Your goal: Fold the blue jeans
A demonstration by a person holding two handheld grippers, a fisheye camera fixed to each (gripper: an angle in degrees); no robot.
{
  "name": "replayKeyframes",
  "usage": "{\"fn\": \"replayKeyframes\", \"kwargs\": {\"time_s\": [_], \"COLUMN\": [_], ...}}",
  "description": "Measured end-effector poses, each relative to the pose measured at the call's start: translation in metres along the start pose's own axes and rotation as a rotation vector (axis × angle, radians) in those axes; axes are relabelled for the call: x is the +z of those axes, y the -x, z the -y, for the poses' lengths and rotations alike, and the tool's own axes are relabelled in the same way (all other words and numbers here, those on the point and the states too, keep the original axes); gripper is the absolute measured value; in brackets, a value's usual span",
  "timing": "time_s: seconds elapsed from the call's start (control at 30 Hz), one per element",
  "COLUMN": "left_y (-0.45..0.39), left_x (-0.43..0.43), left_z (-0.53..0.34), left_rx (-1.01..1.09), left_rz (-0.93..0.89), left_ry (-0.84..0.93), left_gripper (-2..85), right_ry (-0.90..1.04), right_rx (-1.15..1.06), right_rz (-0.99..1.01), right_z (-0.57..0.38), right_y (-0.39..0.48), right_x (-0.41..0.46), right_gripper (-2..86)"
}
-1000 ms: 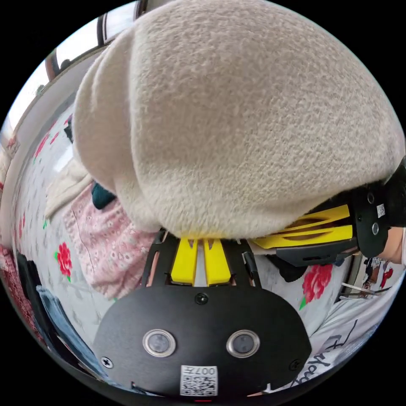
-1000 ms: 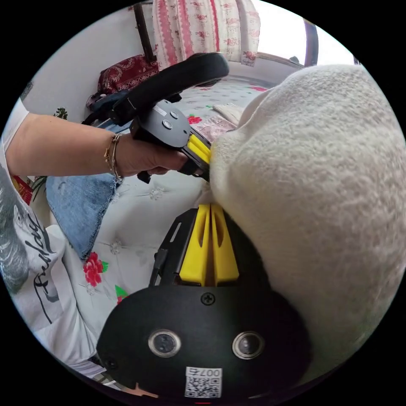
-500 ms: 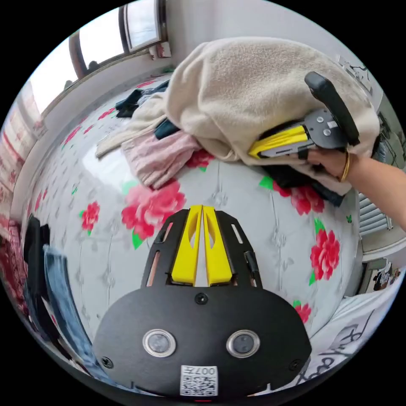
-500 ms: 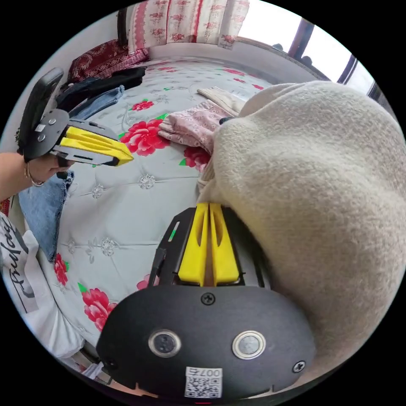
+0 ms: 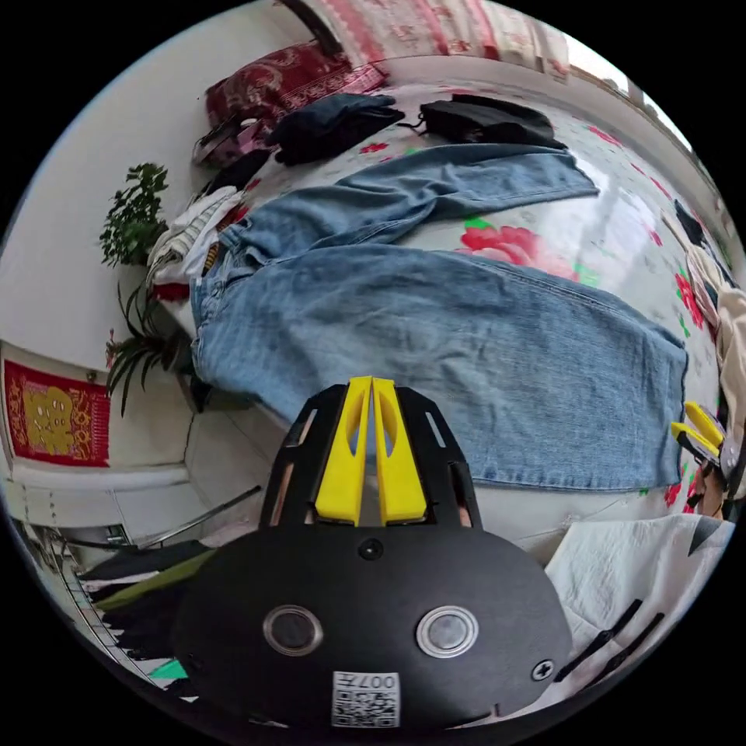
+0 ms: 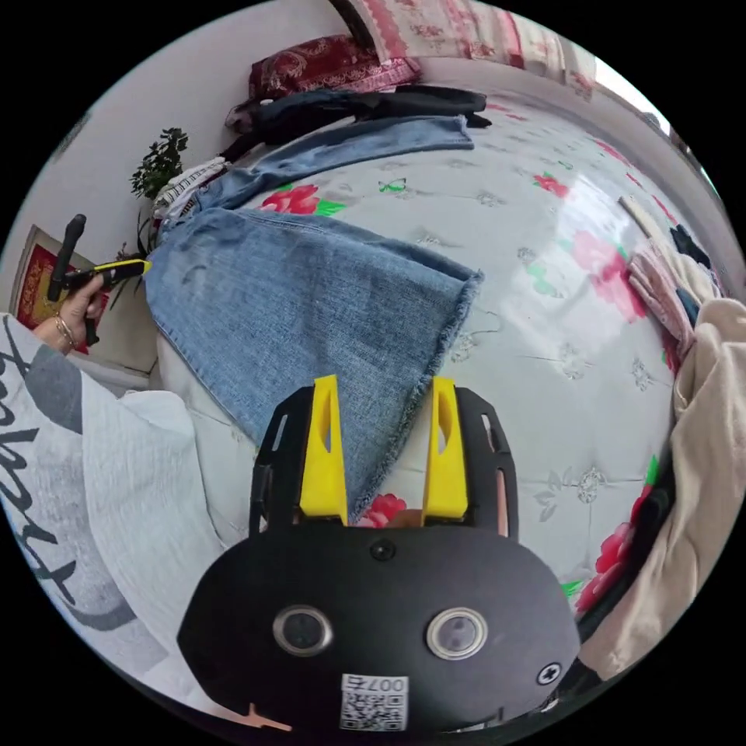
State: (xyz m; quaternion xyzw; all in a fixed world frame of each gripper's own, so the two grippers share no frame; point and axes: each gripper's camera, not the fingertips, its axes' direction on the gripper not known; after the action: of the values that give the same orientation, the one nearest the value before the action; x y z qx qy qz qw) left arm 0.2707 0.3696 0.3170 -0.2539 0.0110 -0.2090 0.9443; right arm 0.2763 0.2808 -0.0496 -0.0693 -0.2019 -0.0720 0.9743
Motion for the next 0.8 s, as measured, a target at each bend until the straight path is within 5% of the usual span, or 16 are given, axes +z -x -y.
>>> {"fn": "replayKeyframes", "kwargs": {"time_s": [0.3, 0.5, 0.67, 0.8], "left_y": [0.012, 0.028, 0.055, 0.080], "left_x": [-0.027, -0.037, -0.038, -0.041], "left_z": [-0.009, -0.002, 0.025, 0.071], "left_rx": [-0.003, 0.033, -0.006, -0.034], "left_rz": [-0.048, -0.073, -0.126, -0.139], "left_ry": [0.028, 0.023, 0.007, -0.020], "left_gripper": [-1.0, -1.0, -1.0, -1.0], "right_ry": [0.068, 0.296, 0.088, -0.102], "right_rx": [-0.058, 0.179, 0.329, 0.373], "right_rz": [-0.037, -0.228, -0.299, -0.112], "right_z": [-0.049, -0.136, -0.114, -0.034], "right_y": [-0.006, -0.057, -0.078, -0.097], "right_x": [-0.010, -0.004, -0.053, -0.056], "right_gripper": [0.6, 0.6, 2.2, 4.4]}}
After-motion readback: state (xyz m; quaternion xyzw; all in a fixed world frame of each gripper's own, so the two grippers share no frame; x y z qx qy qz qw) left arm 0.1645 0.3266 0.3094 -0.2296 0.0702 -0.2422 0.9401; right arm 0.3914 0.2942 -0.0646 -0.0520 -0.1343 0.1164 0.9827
